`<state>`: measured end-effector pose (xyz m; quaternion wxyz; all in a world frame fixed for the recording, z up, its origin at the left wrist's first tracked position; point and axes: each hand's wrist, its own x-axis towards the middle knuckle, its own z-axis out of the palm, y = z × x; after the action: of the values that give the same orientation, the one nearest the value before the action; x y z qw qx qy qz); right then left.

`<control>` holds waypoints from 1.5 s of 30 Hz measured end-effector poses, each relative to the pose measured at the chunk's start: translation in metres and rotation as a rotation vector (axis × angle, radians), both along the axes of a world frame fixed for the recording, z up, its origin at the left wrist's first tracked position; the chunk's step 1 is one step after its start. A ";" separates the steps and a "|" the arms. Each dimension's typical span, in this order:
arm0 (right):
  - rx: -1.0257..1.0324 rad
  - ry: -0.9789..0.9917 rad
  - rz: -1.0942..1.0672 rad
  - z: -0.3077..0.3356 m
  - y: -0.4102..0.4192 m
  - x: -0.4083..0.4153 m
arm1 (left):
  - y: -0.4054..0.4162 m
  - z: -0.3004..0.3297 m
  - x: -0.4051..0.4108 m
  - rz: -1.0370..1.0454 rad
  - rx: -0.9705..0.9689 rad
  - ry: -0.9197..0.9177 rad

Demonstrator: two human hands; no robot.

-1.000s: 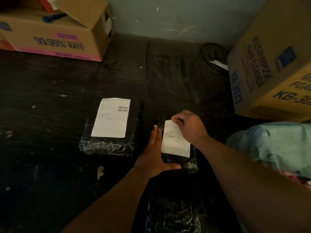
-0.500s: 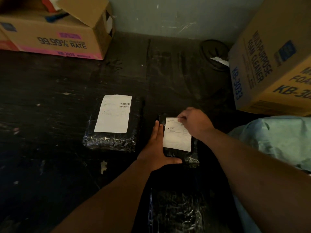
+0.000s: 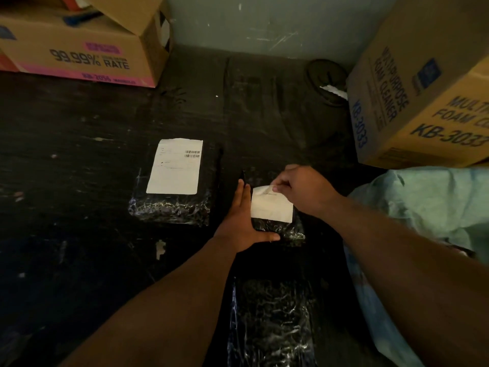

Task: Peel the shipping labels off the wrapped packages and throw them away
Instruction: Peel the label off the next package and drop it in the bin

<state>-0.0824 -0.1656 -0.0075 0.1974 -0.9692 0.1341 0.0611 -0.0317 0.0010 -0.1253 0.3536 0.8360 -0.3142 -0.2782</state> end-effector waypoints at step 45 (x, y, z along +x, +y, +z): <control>-0.362 -0.221 -0.155 0.173 -0.019 -0.119 | -0.014 0.052 -0.020 -0.173 0.489 -0.374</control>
<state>-0.2014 -0.1848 0.1657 0.0381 -0.9764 0.1943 -0.0859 -0.0522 -0.0130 -0.0734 0.0534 0.9029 -0.3676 -0.2162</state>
